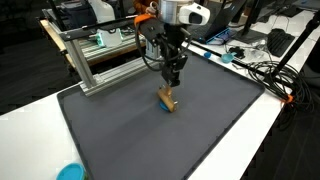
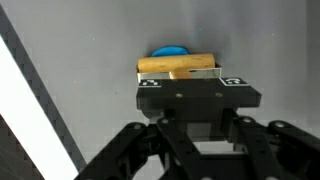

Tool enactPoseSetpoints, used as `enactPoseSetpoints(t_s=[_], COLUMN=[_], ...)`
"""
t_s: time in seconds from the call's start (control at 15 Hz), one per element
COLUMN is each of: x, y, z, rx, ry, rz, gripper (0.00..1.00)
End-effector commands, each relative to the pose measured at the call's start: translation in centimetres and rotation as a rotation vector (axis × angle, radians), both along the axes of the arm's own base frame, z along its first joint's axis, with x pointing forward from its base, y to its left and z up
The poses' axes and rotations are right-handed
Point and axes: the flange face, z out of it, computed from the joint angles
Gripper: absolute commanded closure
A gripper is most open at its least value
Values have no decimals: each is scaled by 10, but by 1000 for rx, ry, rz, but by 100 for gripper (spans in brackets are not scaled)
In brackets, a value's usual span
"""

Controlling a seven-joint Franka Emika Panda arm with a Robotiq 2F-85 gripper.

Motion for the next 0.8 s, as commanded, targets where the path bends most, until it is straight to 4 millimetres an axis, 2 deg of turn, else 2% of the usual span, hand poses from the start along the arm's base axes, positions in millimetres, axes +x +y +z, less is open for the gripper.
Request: enactPoseSetpoints(t_s=[0.0, 0.07, 0.2, 0.4, 0.47, 0.73], x=[8, 2, 4, 6, 6, 4], y=[-14, -8, -14, -13, -12, -6], z=[-15, -1, -9, -9, -9, 20], rx=[157, 74, 119, 127, 128, 165], ry=[21, -3, 2, 4, 4, -86], rz=[10, -2, -3, -2, -2, -12], gripper=[79, 54, 54, 54, 79, 79])
